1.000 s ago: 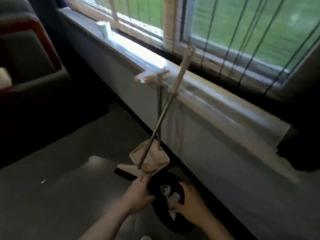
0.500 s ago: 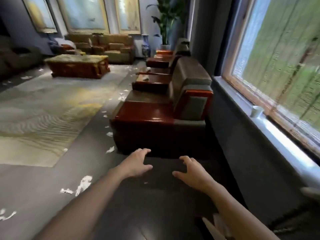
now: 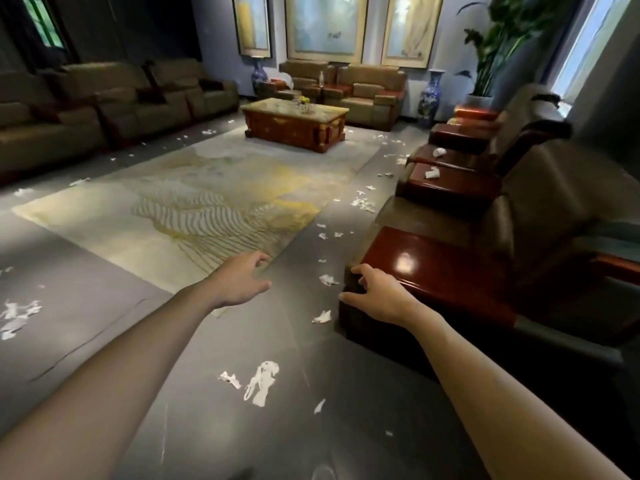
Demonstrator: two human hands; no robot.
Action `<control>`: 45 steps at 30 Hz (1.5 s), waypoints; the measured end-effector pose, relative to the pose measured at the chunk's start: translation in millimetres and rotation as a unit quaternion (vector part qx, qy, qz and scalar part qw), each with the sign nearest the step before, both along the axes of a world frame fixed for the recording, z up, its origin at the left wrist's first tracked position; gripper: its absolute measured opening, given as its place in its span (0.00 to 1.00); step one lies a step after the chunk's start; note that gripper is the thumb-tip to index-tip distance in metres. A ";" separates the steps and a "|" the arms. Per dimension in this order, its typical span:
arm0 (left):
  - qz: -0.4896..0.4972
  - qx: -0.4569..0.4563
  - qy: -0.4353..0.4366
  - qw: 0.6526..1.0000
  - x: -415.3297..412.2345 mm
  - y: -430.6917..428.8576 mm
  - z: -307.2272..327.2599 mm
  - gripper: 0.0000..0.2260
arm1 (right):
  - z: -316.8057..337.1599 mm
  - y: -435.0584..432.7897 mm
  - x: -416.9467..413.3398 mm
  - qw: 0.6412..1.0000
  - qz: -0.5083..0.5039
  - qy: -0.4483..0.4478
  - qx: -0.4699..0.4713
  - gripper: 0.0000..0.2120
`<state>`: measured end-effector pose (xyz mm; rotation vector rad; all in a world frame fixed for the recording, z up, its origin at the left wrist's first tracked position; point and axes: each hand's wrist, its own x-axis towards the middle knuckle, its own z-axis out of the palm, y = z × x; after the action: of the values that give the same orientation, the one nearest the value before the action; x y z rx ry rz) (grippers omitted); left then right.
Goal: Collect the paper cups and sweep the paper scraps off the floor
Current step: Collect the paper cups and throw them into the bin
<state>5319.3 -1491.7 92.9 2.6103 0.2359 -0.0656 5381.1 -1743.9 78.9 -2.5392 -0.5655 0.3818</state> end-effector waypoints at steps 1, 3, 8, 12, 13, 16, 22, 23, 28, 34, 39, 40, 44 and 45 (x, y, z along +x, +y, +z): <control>-0.001 0.008 0.006 1.000 24.7 10.1 -4.1 0.26 | -4.7 9.9 25.4 1.000 0.001 -0.002 0.001 0.31; -0.011 0.023 0.020 0.999 80.9 27.4 -12.5 0.27 | -14.8 25.2 81.6 1.000 -0.001 -0.007 0.004 0.31; -0.038 0.057 0.048 0.997 245.6 60.2 -10.3 0.27 | -18.9 46.9 237.8 0.998 -0.053 0.023 0.008 0.32; -0.048 0.055 0.043 0.996 365.7 88.0 2.2 0.28 | 1.5 66.3 357.0 0.997 -0.078 0.017 0.000 0.32; -0.050 0.055 0.044 0.996 392.0 95.6 3.3 0.28 | 6.7 73.0 383.6 0.997 -0.079 0.016 0.000 0.32; -0.053 0.056 0.037 0.996 478.5 120.4 5.0 0.27 | 12.4 92.3 462.0 0.996 -0.088 0.017 0.003 0.31; -0.102 0.036 0.023 0.994 681.8 156.1 -16.6 0.26 | -22.3 122.9 634.3 0.989 -0.145 0.030 0.006 0.32; -0.116 0.035 0.023 0.992 719.0 162.1 -21.5 0.26 | -29.7 129.0 665.8 0.987 -0.160 0.034 0.008 0.32; -0.184 0.057 0.023 0.981 904.5 193.7 -21.2 0.27 | -38.7 164.7 822.8 0.972 -0.226 0.056 0.043 0.32; -0.250 0.047 0.035 0.966 1095.8 174.9 -10.0 0.27 | -29.6 160.8 971.1 0.948 -0.305 0.054 0.070 0.31; -0.313 0.031 0.042 0.948 1226.1 131.3 -39.7 0.26 | -48.2 128.0 1084.1 0.930 -0.357 0.048 0.067 0.28; -0.326 0.029 0.047 0.944 1256.3 120.0 -47.7 0.25 | -54.7 118.9 1111.8 0.927 -0.364 0.053 0.068 0.29; -0.361 0.045 0.067 0.929 1391.7 65.0 -64.3 0.26 | -80.0 73.1 1231.7 0.910 -0.400 0.065 0.091 0.31; -0.368 0.049 0.070 0.926 1426.5 48.7 -63.3 0.26 | -83.7 61.1 1260.2 0.905 -0.408 0.074 0.096 0.31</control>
<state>6745.8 -1443.0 29.7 2.6457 -0.7203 -0.5098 6641.3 -1682.8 -4.8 -2.2751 0.5032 0.1849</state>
